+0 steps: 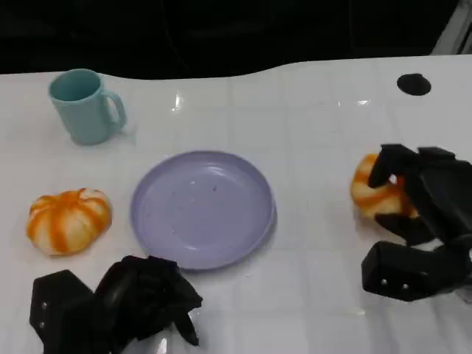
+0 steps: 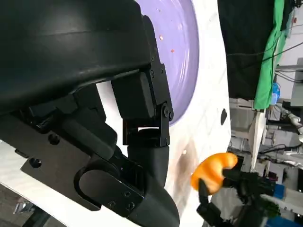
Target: Grasp the bread from the table and place it into the plate.
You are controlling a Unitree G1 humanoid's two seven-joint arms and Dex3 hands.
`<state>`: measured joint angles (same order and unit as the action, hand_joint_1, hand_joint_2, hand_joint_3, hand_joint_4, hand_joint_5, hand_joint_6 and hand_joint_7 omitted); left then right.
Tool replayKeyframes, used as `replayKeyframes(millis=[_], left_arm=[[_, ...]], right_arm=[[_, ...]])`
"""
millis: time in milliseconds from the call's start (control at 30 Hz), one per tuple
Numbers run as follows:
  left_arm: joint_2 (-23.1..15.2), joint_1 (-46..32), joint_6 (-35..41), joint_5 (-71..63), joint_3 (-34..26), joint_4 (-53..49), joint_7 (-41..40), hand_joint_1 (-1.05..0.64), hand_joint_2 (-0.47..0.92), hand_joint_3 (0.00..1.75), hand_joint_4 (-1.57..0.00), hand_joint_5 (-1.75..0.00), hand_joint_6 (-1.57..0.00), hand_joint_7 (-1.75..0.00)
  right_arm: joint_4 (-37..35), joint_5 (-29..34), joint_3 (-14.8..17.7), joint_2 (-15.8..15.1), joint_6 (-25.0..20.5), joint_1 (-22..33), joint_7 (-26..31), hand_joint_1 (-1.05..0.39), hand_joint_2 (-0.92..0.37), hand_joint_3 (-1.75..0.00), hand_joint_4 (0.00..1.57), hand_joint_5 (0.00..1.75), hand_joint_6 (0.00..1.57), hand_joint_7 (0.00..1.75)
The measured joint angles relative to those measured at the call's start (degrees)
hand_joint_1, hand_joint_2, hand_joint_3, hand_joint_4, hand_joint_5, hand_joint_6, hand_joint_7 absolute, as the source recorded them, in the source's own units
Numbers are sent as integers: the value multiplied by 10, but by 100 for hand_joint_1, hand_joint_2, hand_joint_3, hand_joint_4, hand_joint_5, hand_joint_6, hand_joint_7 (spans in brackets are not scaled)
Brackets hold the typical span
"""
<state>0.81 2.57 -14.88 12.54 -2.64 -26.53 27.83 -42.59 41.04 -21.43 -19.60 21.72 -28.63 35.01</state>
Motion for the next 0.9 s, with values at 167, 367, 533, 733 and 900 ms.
replayKeyframes(millis=[167, 367, 533, 733, 900], left_arm=[[0, 5, -1, -1, 0, -9, 0, -105, 79, 0, -156, -87, -157, -54], [1, 6, -2, -2, -1, -17, 0, -105, 78, 0, -157, -86, -157, -54], [1, 6, -2, -3, -1, -18, 0, -105, 77, 0, -157, -85, -157, -53], [1, 6, -2, -3, 0, -18, 0, -105, 77, 0, -157, -85, -157, -54], [1, 5, -2, -4, 1, -18, 0, -105, 78, 0, -157, -86, -157, -54]], right_arm=[[82, -44, 12, 24, 5, 9, -58, -8, -22, -154, 101, 175, 78, 173], [139, -93, 22, 70, 3, 14, -133, -7, -20, -159, 97, 175, 76, 175], [147, -103, 23, 105, 0, 13, -164, -9, -21, -155, 98, 175, 76, 174], [125, -100, 9, 144, 7, -6, -170, -10, -21, -153, 97, 175, 77, 171], [103, -86, -7, 174, 9, -19, -171, -11, -23, -153, 97, 175, 77, 170]])
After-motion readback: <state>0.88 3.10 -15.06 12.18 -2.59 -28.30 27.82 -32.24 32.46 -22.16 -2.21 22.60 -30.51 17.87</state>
